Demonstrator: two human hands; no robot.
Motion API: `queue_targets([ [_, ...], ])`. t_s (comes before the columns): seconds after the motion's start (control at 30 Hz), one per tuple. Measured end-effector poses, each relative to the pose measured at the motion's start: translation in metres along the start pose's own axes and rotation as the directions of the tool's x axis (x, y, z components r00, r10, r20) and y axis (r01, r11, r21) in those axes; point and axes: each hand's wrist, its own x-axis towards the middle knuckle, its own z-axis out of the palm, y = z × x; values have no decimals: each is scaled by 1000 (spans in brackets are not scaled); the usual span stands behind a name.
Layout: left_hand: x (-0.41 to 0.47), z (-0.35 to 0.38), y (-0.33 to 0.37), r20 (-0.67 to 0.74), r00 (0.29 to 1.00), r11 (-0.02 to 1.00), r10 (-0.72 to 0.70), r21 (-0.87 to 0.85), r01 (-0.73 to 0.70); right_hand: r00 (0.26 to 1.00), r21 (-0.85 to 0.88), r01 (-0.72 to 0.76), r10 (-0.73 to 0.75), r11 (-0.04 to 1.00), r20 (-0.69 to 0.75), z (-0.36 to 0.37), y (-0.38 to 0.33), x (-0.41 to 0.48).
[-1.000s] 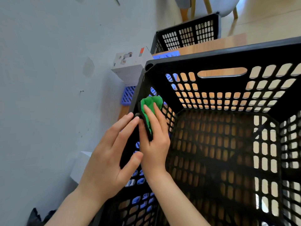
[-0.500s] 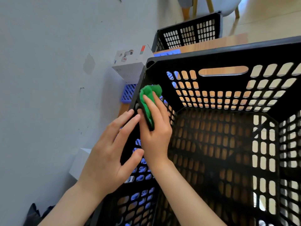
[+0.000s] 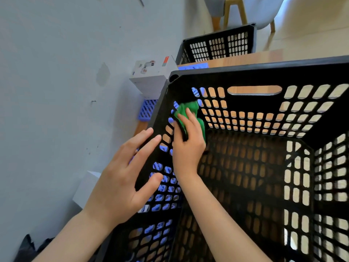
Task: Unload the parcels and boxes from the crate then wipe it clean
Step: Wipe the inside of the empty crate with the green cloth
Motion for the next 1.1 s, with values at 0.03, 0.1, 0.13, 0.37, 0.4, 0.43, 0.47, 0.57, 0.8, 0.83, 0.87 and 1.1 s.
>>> queue_targets([
  [0.03,0,0,0,3,1000,1000,-1,2,1,999,43,50,-49,998,-14,2,-6,5],
  [0.1,0,1,0,2,1000,1000,-4,2,4,995,68,95,-95,993,-1,1,-4,14],
  [0.13,0,1,0,-1,1000,1000,-6,-1,6,997,48,73,-74,996,25,-1,4,14],
  [0.37,0,0,0,-6,1000,1000,-4,-11,4,873,-86,-481,486,872,44,-19,59,-2],
  [0.4,0,0,0,-7,1000,1000,-4,-12,4,898,-79,-437,439,896,18,-15,51,1],
  [0.43,1,0,0,-7,1000,1000,-3,-13,3,919,-61,-394,395,917,-6,-11,40,5],
  [0.47,1,0,0,-5,1000,1000,-1,-15,1,935,-31,-355,354,934,-25,-9,28,7],
  [0.57,0,0,0,-7,1000,1000,2,-18,-2,988,93,-119,127,989,-87,-7,-10,14],
  [0.8,0,0,0,-15,1000,999,-3,-34,2,939,25,339,-340,940,50,9,-20,31],
  [0.83,0,0,0,-15,1000,999,-2,-38,1,950,-27,308,-306,951,68,4,-6,28],
  [0.87,-1,0,-1,-14,1000,999,-3,-41,3,971,-71,231,-226,970,77,-3,10,23],
  [1.1,-2,2,-1,-46,999,999,5,-35,-6,904,-415,-275,380,867,194,-32,65,22],
])
